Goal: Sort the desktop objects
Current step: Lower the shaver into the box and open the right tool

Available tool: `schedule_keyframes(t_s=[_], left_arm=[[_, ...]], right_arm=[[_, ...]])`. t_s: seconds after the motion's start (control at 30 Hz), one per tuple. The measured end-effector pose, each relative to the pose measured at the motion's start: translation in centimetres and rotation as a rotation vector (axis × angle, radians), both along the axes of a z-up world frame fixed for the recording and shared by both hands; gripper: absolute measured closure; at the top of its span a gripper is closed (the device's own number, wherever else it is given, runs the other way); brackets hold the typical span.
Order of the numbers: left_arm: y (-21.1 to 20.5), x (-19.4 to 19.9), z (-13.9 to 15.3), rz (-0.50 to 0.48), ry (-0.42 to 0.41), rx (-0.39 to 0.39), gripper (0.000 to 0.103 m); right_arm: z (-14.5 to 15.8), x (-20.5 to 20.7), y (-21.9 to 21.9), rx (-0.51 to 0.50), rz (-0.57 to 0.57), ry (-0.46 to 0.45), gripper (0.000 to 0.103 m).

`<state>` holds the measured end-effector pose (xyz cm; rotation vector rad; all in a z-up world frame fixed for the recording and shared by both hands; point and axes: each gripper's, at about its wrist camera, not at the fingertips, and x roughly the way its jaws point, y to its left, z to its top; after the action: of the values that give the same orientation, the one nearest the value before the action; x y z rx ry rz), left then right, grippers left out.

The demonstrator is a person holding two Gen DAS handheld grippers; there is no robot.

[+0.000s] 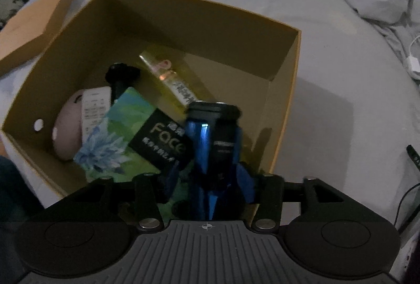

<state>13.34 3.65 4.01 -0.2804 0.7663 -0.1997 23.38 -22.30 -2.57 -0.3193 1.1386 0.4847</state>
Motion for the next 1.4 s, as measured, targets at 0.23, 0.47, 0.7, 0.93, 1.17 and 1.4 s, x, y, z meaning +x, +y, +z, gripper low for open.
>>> schedule_keyframes(t_s=[0.23, 0.47, 0.7, 0.93, 1.17, 1.4], left_arm=[[-0.5, -1.0, 1.1, -0.005, -0.026, 0.013, 0.0], [-1.3, -2.0, 2.0, -0.012, -0.053, 0.035, 0.0], [-2.2, -3.1, 2.5, -0.024, -0.077, 0.07, 0.0], [-2.4, -4.1, 2.6, -0.017, -0.096, 0.09, 0.0], [-2.4, -5.4, 2.0, -0.006, -0.124, 0.113, 0.0], [-2.2, -6.6, 0.8, -0.001, -0.13, 0.12, 0.0]], right_arm=[[2.5, -1.7, -0.3, 0.034, 0.004, -0.056, 0.019], [5.1, -4.1, -1.7, 0.12, -0.027, -0.111, 0.008], [7.8, -7.0, -3.4, 0.232, -0.07, -0.175, 0.0], [9.1, -10.0, -4.9, 0.313, -0.107, -0.229, 0.0], [8.8, -12.9, -6.1, 0.363, -0.168, -0.29, 0.0], [7.5, -15.0, -7.1, 0.359, -0.235, -0.34, 0.0]])
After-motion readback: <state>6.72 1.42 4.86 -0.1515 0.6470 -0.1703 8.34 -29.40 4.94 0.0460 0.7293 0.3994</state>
